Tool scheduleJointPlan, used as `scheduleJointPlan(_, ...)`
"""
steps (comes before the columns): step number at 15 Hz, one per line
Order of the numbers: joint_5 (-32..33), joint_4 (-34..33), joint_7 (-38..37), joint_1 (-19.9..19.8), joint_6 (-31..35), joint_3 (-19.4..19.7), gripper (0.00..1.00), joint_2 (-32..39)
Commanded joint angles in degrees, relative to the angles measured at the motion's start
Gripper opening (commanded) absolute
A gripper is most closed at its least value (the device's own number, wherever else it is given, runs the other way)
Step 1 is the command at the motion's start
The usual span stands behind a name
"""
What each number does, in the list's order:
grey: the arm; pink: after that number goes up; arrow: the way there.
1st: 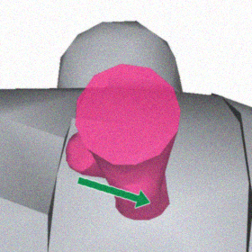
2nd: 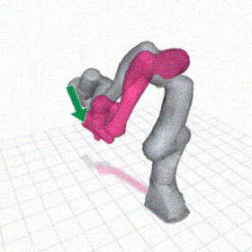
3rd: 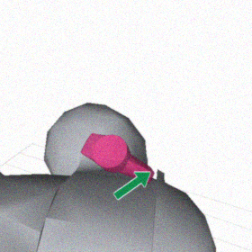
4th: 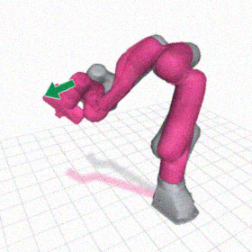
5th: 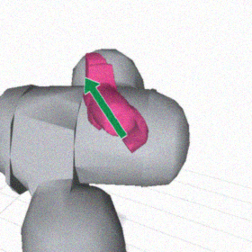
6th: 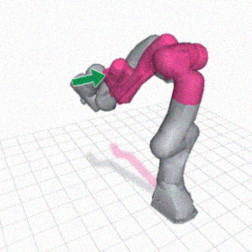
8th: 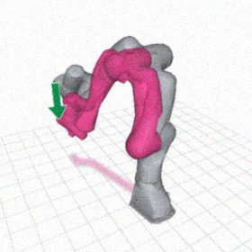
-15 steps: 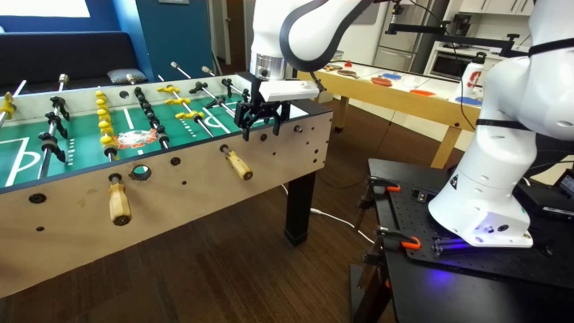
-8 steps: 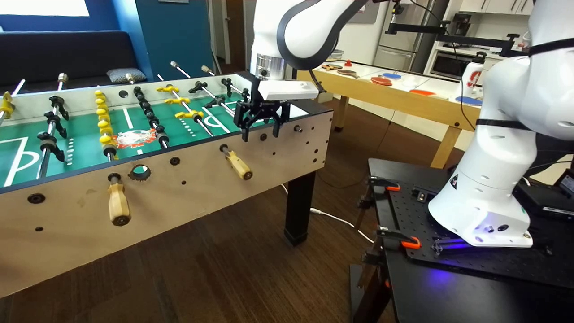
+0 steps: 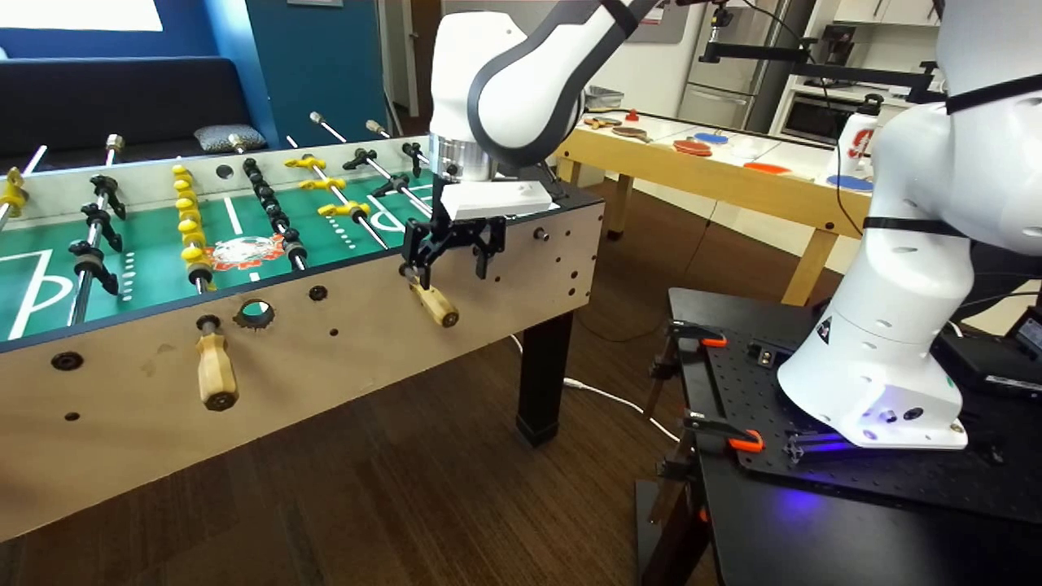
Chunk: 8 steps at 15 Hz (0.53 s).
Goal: Pull the third foosball stick from the right
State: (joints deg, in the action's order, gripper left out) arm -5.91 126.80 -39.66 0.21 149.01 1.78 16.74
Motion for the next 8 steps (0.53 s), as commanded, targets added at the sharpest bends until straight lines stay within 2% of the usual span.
scheduleJointPlan(1,1.6,-4.3,-0.8,2.3,-1.1,2.1,1.0,4.3)
scheduleJointPlan(8,3.1,-8.3,-0.9,4.1,-1.8,5.0,1.0,8.5)
